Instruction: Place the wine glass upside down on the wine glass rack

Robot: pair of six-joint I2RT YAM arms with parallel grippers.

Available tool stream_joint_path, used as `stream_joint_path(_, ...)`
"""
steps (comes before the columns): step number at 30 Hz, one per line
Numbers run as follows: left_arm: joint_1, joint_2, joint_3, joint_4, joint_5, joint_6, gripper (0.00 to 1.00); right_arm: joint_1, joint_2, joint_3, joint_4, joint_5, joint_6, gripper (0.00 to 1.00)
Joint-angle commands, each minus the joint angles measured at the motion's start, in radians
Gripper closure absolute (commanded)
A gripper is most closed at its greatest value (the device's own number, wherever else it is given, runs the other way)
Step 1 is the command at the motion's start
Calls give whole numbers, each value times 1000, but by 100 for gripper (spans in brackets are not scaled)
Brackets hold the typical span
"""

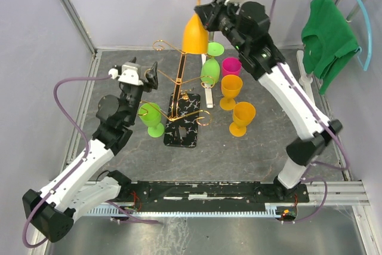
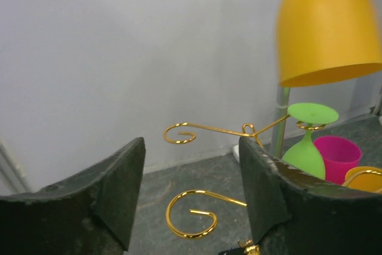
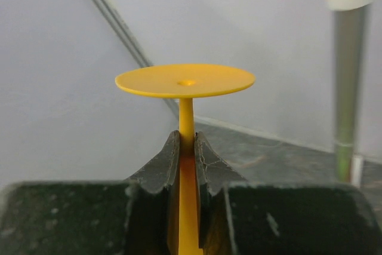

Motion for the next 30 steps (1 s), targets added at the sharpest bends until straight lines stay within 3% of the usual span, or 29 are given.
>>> stream_joint_path(1, 0, 81, 190, -165, -117, -52, 21, -1, -217, -166, -30, 112, -321, 99)
stream_joint_path(5, 74, 215, 330, -274, -63, -105, 16, -3, -394, -388, -47, 167, -445, 100)
stream_joint_path(9, 282, 302, 432, -320, 144, -303, 17, -3, -550, -586, -89, 185, -503, 99)
stream_joint_path(12, 367, 350, 483, -323, 201, -332, 17, -3, -658, -760, -38, 148, -505, 100)
stream_joint_path(20, 400, 382, 494, -336, 209, -329, 16, -3, -851, -1175, 284, -20, -513, 99)
stream_joint_path(30, 402, 343, 457, -367, 156, -304, 15, -3, -862, -1397, 611, -179, -456, 100)
